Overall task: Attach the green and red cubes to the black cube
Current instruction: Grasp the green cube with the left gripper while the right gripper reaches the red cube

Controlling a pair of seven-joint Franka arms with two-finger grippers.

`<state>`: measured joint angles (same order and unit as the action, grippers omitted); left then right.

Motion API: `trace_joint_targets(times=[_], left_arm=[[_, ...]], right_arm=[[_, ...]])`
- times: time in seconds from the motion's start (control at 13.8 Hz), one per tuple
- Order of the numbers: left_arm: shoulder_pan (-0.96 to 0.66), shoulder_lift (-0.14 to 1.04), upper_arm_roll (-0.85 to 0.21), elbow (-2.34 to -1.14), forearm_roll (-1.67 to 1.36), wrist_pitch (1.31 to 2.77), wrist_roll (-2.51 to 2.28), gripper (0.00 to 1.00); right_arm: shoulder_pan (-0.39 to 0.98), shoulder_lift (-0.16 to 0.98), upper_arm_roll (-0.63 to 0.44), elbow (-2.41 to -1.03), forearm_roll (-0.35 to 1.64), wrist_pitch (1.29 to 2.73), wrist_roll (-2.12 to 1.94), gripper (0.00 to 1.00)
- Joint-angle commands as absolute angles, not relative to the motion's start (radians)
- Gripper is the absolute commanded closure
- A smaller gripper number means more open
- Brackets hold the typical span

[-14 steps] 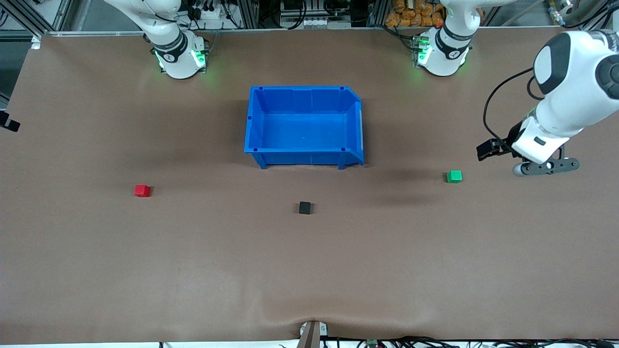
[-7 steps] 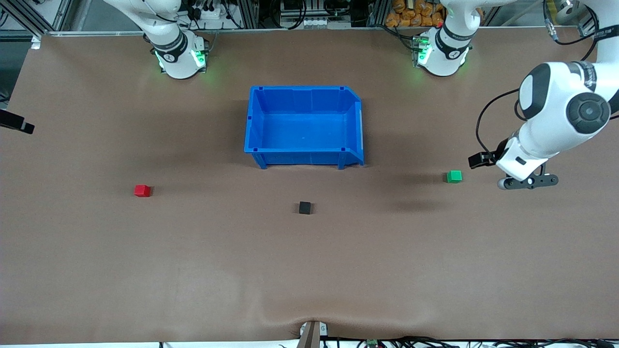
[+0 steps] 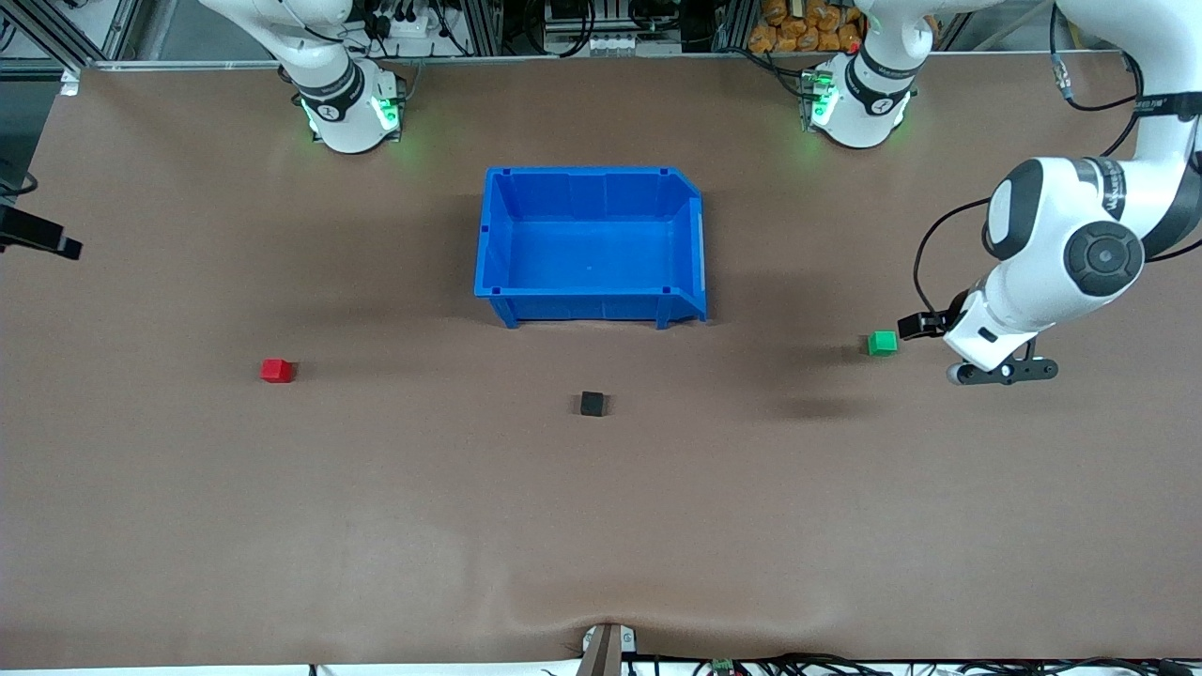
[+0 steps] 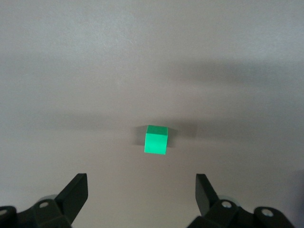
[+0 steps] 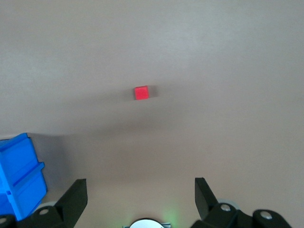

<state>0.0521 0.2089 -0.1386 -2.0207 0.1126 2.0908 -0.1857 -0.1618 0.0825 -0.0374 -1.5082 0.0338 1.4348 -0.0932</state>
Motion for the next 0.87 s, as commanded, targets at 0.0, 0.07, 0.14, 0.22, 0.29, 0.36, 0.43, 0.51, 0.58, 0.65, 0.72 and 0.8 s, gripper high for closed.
trace_joint_targets(times=[0.0,0.07,0.14,0.22,0.29,0.36,0.43,0.51,0.58,0.65,0.72,0.8], left_arm=[[0.058,0.242,-0.143,-2.026,0.124,2.117,-0.204,0.00],[0.060,0.255,-0.143,-2.026,0.123,2.118,-0.204,0.00],[0.061,0.268,-0.144,-2.026,0.121,2.120,-0.204,0.00],[0.061,0.281,-0.144,-2.028,0.118,2.126,-0.207,0.00],[0.063,0.296,-0.144,-2.028,0.109,2.131,-0.209,0.00],[0.069,0.314,-0.144,-2.026,0.106,2.138,-0.209,0.00],[0.074,0.330,-0.144,-2.028,0.106,2.154,-0.209,0.00],[0.075,0.348,-0.144,-2.028,0.104,2.169,-0.209,0.00],[0.075,0.365,-0.144,-2.029,0.104,2.175,-0.209,0.00],[0.075,0.377,-0.144,-2.029,0.104,2.180,-0.209,0.00],[0.075,0.386,-0.144,-2.029,0.104,2.183,-0.209,0.00],[0.077,0.400,-0.143,-2.028,0.104,2.189,-0.209,0.00]], right_arm=[[-0.133,0.142,-0.040,-1.513,0.037,1.447,-0.119,0.00],[-0.140,0.162,-0.040,-1.514,0.038,1.462,-0.162,0.00],[-0.147,0.179,-0.041,-1.516,0.038,1.479,-0.211,0.00],[-0.159,0.199,-0.043,-1.516,0.040,1.494,-0.248,0.00],[-0.170,0.216,-0.043,-1.516,0.040,1.518,-0.274,0.00],[-0.181,0.230,-0.043,-1.516,0.040,1.532,-0.311,0.00],[-0.195,0.242,-0.041,-1.516,0.041,1.542,-0.363,0.00],[-0.199,0.253,-0.041,-1.522,0.043,1.555,-0.417,0.00],[-0.207,0.255,-0.041,-1.552,0.046,1.595,-0.454,0.00],[-0.219,0.253,-0.041,-1.590,0.060,1.638,-0.486,0.00],[-0.230,0.255,-0.041,-1.612,0.075,1.666,-0.527,0.00],[-0.230,0.258,-0.041,-1.624,0.093,1.695,-0.557,0.00]])
